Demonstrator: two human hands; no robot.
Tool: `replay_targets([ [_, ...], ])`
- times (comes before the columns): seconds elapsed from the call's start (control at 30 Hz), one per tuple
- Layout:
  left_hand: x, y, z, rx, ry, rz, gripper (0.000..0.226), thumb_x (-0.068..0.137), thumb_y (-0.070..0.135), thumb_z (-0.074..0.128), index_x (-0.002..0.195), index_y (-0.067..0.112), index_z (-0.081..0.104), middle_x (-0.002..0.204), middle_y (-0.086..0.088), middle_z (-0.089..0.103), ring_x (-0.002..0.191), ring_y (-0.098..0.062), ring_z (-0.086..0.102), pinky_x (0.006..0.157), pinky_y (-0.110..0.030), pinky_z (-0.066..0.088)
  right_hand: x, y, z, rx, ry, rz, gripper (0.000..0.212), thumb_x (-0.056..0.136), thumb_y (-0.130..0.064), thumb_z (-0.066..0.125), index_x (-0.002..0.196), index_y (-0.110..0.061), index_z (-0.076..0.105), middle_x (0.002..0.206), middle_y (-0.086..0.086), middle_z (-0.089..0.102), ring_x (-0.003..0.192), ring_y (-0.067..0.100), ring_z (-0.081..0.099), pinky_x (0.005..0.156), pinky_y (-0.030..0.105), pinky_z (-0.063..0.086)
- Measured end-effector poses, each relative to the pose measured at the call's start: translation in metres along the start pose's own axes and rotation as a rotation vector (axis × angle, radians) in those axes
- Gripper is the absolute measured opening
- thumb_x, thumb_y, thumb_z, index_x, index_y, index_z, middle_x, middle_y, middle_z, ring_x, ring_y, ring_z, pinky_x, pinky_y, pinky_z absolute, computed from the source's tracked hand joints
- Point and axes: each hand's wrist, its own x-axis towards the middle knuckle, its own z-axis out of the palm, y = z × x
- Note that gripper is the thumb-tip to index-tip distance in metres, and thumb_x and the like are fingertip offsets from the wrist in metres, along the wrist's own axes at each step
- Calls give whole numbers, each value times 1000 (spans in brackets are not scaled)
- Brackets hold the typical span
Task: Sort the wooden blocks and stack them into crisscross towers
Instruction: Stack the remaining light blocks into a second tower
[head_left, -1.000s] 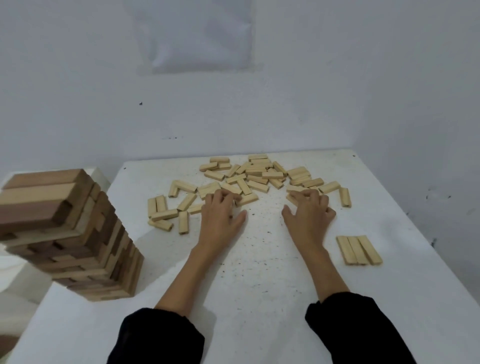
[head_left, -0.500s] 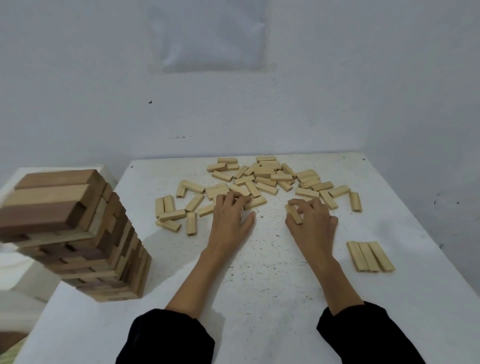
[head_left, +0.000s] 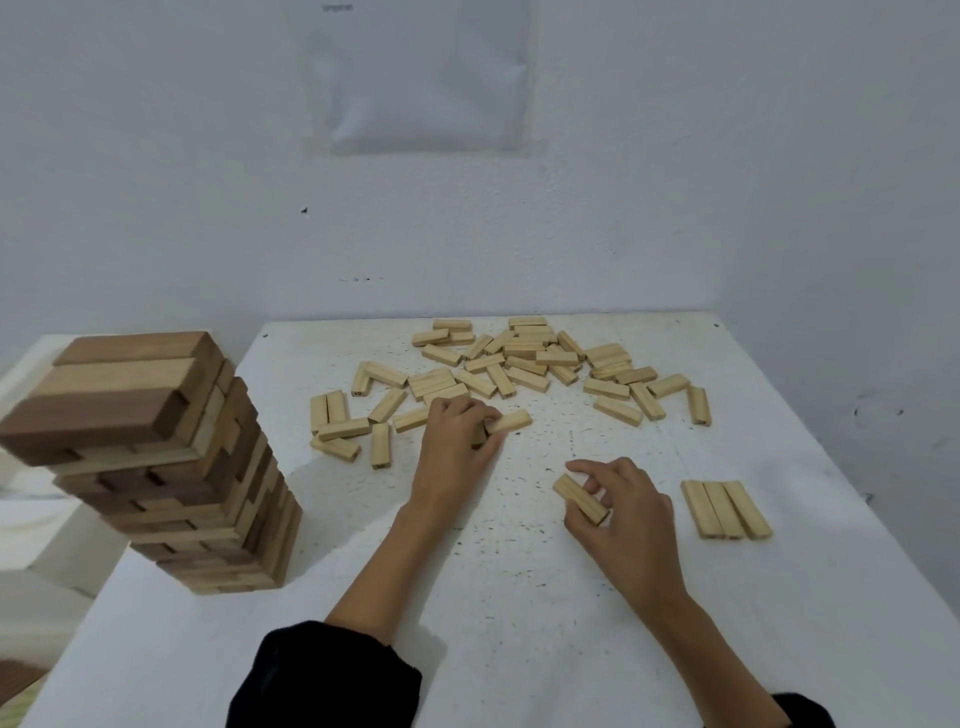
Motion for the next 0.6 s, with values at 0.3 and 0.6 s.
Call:
replay_targets([
  [0.3,-48,11,-21,-95,-194,132,17,78,18,70,95,21,68,93,19,55,98,1,37,80,-6,30,6,7,-2,-20,31,25,31,72,-10,74,100,-22,71,82,-10,52,79,13,52,69,35,44],
  [0.6,-65,3,-43,-266,-374,244,19,75,23,74,91,25,66,105,14,53,103,-12,51,84,-18,41,8,13,-4,85,19,18,27,74,-8,75,94,-26,70,83,-12,57,77,9,48,69,42,47],
])
